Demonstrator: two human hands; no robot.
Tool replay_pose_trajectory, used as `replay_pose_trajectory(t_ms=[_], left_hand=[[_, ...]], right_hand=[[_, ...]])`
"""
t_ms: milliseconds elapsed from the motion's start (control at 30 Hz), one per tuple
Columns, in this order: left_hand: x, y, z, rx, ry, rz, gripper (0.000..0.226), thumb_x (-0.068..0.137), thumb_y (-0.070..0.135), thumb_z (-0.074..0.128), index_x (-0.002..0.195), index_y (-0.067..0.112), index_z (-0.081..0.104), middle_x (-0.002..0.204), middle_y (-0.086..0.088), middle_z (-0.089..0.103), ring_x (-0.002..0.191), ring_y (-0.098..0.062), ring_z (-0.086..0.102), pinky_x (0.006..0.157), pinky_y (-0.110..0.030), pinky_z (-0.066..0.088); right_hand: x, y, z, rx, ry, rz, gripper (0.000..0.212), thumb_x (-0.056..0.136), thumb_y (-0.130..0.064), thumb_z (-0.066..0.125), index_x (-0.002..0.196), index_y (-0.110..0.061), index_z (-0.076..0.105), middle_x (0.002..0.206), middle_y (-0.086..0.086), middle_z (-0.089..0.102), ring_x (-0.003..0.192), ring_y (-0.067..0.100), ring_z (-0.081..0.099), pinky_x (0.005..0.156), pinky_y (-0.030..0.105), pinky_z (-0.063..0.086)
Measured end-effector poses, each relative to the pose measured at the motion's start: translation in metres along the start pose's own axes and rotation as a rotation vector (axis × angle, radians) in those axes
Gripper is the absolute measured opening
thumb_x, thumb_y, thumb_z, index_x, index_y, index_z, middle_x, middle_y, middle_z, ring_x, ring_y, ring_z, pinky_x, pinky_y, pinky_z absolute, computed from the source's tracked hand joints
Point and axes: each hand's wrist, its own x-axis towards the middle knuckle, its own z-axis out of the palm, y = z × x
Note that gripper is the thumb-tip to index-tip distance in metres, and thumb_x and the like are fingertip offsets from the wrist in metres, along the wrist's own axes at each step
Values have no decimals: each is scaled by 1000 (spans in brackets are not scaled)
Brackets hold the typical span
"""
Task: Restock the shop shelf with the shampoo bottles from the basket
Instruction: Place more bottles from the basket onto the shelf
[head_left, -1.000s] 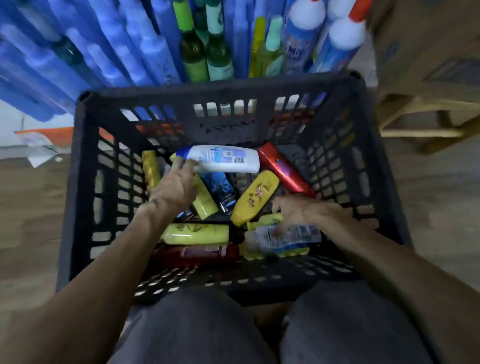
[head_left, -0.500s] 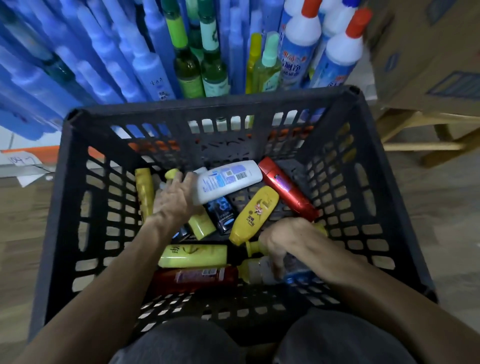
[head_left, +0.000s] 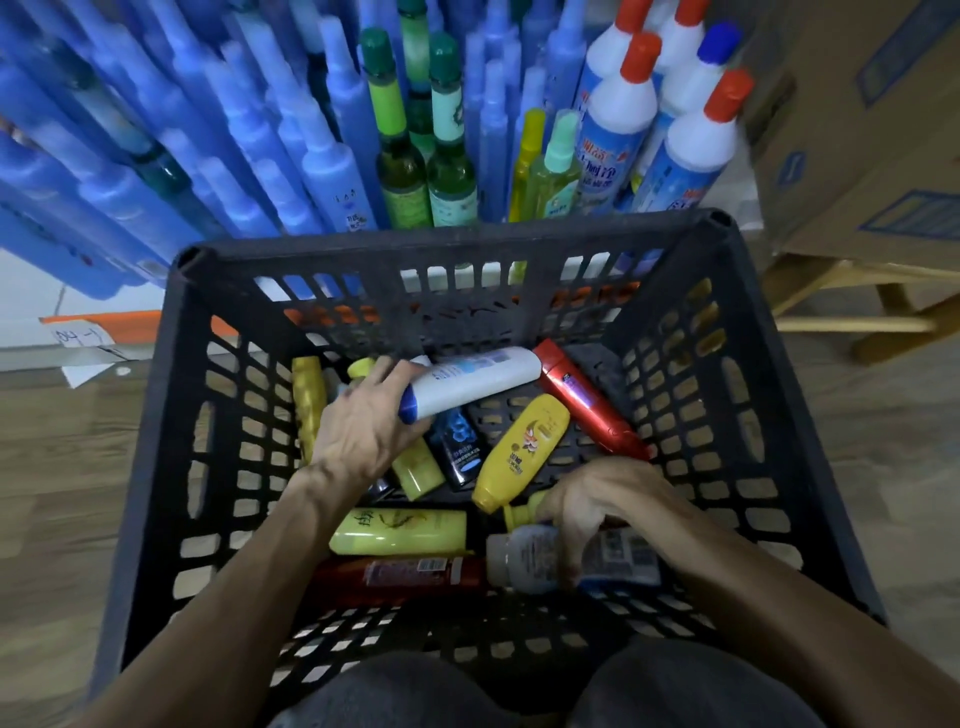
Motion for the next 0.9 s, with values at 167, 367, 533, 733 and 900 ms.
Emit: replay_pose_trajectory(t_ms=[167, 367, 533, 733, 900], left_hand=[[-8, 41, -53, -88, 66, -76, 50, 75, 59, 65, 111, 27, 53, 109, 9, 57, 93, -20, 61, 72, -34, 52], [-64, 99, -191, -120, 9, -195, 57, 69, 54, 73, 111, 18, 58, 111, -2, 61, 99, -26, 59, 80, -36, 50], [-124, 147, -362, -181, -80, -234, 57, 67, 51, 76, 112, 20, 56, 109, -3, 65, 95, -25, 62, 79, -34, 52], [-185, 217, -580, -125, -142, -216, 47, 72, 41, 74, 110, 20, 56, 106, -1, 65, 85, -19, 57, 68, -27, 44], [-210, 261, -724, -116, -82, -170, 44, 65, 40, 74, 102, 22, 56, 104, 1, 65, 96, -21, 63, 78, -33, 52]], right_hand=[[-51, 2, -6, 219, 83, -65, 70, 71, -26, 85, 132, -27, 51, 117, -3, 53, 114, 22, 53, 90, 34, 44], [-201, 12, -8, 938, 576, -107, 42, 72, -26, 84, 104, -26, 55, 101, -6, 66, 92, 16, 63, 69, 26, 48], [-387, -2, -37, 1228, 728, -117, 38, 74, -16, 85, 101, -26, 61, 100, -3, 72, 94, 17, 68, 78, 26, 53], [-611, -38, -100, 1105, 800, -230, 50, 76, -23, 83, 117, -25, 56, 98, -16, 63, 84, 2, 60, 56, 9, 41], [-762, -61, -164, 1013, 882, -308, 49, 72, -25, 85, 115, -24, 61, 100, -12, 68, 84, 0, 63, 69, 15, 49]])
